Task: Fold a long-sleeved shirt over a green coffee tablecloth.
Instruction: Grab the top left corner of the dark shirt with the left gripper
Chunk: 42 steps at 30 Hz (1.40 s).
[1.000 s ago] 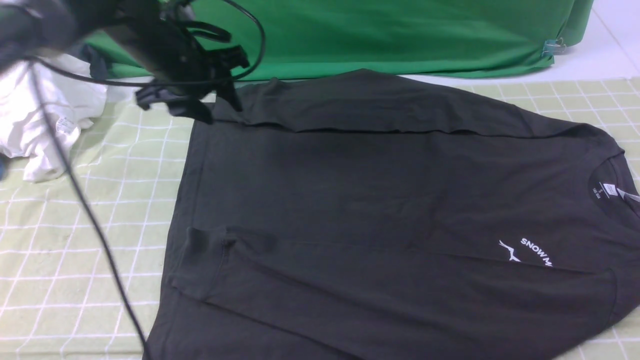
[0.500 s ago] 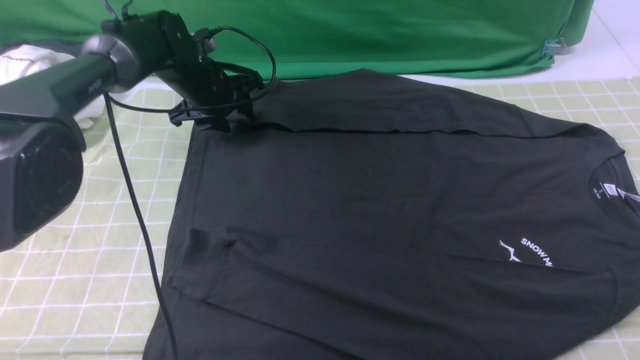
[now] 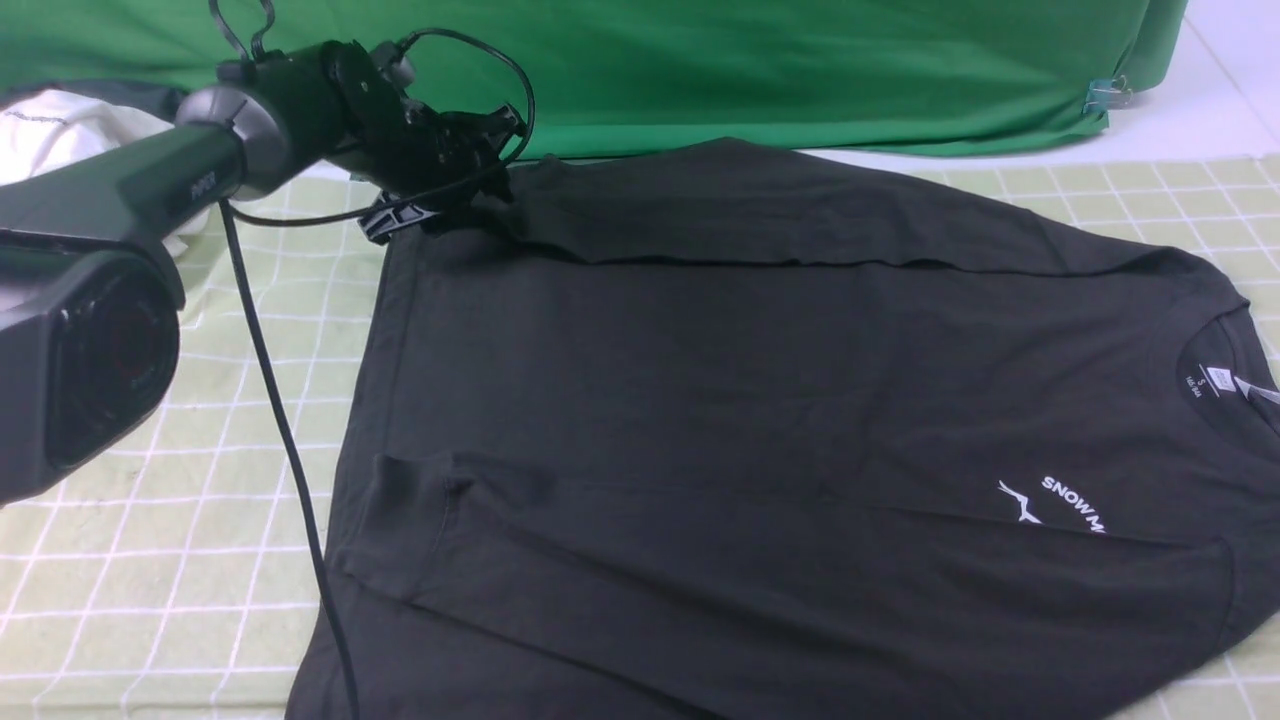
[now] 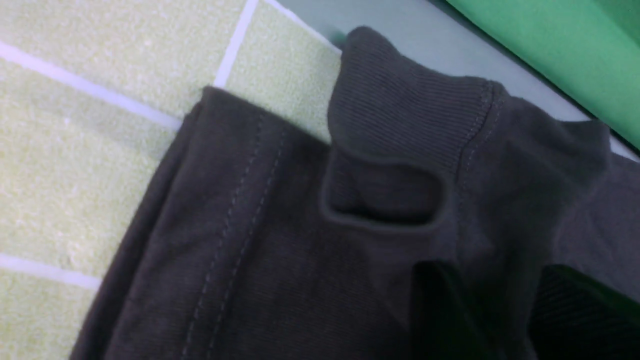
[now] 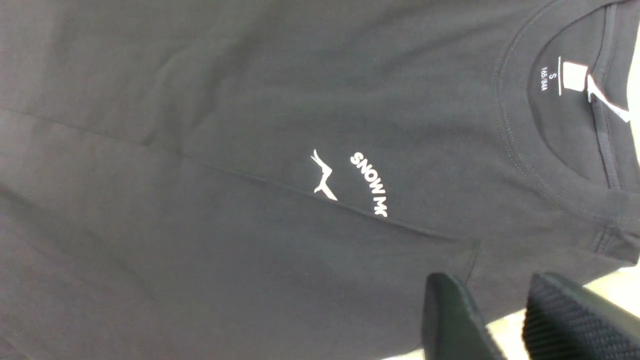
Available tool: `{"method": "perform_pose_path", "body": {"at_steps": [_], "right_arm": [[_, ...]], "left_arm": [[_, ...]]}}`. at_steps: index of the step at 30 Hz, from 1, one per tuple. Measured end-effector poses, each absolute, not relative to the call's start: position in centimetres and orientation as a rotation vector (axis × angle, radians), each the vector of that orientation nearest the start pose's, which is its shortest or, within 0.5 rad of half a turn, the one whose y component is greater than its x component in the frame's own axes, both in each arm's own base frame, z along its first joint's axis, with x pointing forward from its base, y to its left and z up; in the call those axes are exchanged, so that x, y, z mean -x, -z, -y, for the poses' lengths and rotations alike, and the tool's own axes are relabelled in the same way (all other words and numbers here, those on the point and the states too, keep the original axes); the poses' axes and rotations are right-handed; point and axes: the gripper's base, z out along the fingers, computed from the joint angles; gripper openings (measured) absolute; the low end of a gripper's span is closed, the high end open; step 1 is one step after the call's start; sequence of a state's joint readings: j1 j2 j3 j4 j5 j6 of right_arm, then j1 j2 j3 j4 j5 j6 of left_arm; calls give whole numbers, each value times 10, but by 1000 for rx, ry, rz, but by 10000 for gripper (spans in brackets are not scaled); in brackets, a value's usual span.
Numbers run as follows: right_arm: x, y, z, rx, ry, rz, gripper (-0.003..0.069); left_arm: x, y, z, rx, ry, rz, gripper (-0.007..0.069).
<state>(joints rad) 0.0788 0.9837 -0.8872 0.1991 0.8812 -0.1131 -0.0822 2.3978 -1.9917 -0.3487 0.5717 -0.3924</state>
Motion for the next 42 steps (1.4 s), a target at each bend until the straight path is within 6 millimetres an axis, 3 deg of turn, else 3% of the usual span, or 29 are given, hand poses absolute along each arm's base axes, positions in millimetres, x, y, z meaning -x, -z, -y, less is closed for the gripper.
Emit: {"method": "perform_pose_path", "body": {"at_steps": [6,14,17,25,29,35,38,42], "right_arm": [[-182,-330,-28,146,-229,-2448,227],[-182,-330,-28,146,-229,-2448,236],[-182,-330,-28,146,-229,-2448,236],[-182,-329,-28,146,-230,-2451,238],[-182,-329,-28,146,-231,-2451,238],[-182,-329,-28,146,-231,-2452,238],[-182,-329,-28,146,-231,-2452,238],[-182,-329,-28,146,-231,-2452,238]], "left_arm": [[-533,-160,62,683,576,-2416,39],[-530,-163,62,667,582,-2450,13],[-528,-183,61,633,584,-2420,13],[-508,-260,37,549,568,-2357,13],[-496,-270,37,492,556,-2447,13],[-494,-252,46,460,564,-2561,15],[-502,-222,47,483,557,-2609,28],[-511,-173,46,518,530,-2679,111]]}}
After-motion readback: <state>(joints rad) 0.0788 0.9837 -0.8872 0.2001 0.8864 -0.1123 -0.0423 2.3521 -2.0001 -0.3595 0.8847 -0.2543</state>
